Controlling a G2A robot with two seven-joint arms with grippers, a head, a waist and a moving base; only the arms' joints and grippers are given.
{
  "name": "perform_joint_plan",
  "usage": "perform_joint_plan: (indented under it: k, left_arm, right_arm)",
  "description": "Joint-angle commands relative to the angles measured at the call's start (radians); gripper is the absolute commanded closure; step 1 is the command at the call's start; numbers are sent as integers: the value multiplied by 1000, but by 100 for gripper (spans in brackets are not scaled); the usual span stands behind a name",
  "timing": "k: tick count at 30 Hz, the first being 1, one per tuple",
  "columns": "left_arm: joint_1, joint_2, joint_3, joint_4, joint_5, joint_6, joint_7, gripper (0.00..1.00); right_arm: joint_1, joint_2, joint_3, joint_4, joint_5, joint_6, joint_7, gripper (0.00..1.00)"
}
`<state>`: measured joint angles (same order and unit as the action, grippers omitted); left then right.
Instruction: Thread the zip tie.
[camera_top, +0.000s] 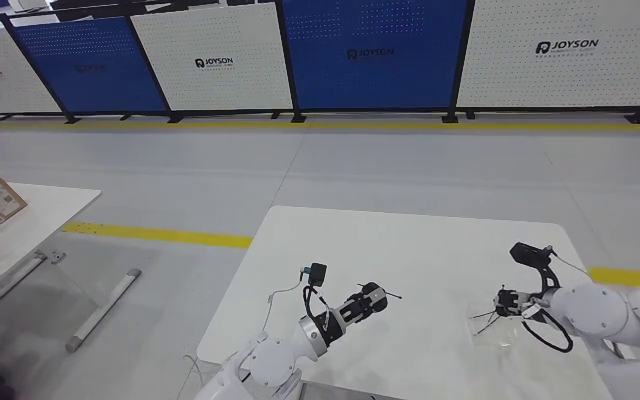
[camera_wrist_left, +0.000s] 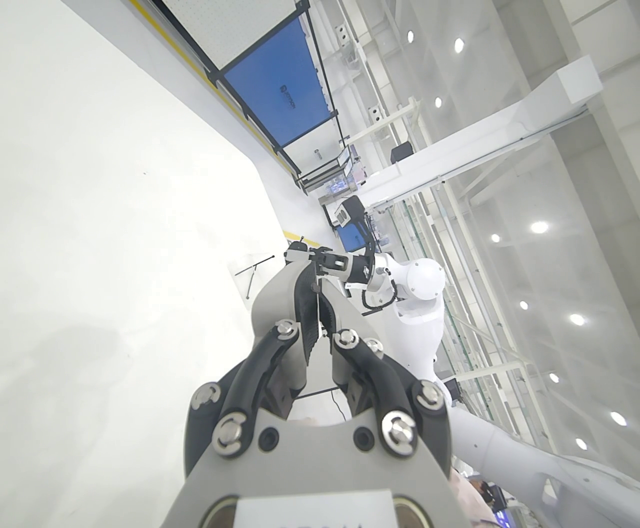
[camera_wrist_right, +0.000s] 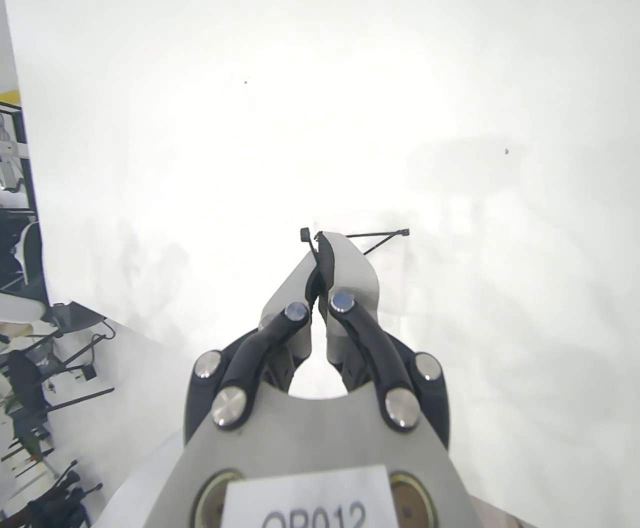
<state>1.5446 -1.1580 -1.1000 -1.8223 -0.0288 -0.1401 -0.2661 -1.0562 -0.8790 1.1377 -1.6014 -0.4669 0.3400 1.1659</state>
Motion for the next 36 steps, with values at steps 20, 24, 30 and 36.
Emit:
perform_joint_plan:
  k: [20,24,30,36]
  left_arm:
    - [0,0,0,0,0,0,0,100]
    - [0,0,0,0,0,0,0,100]
    - [0,0,0,0,0,0,0,100]
    - [0,0,0,0,0,0,0,100]
  right_arm:
    - [-64,2,90,-64,104,-16,-163,100]
    - [-205,12,235,-169,222,-46,-317,100]
    - [-279,12,272,-221,250,-32,-384,100]
    - [-279,12,272,-221,250,-32,-384,100]
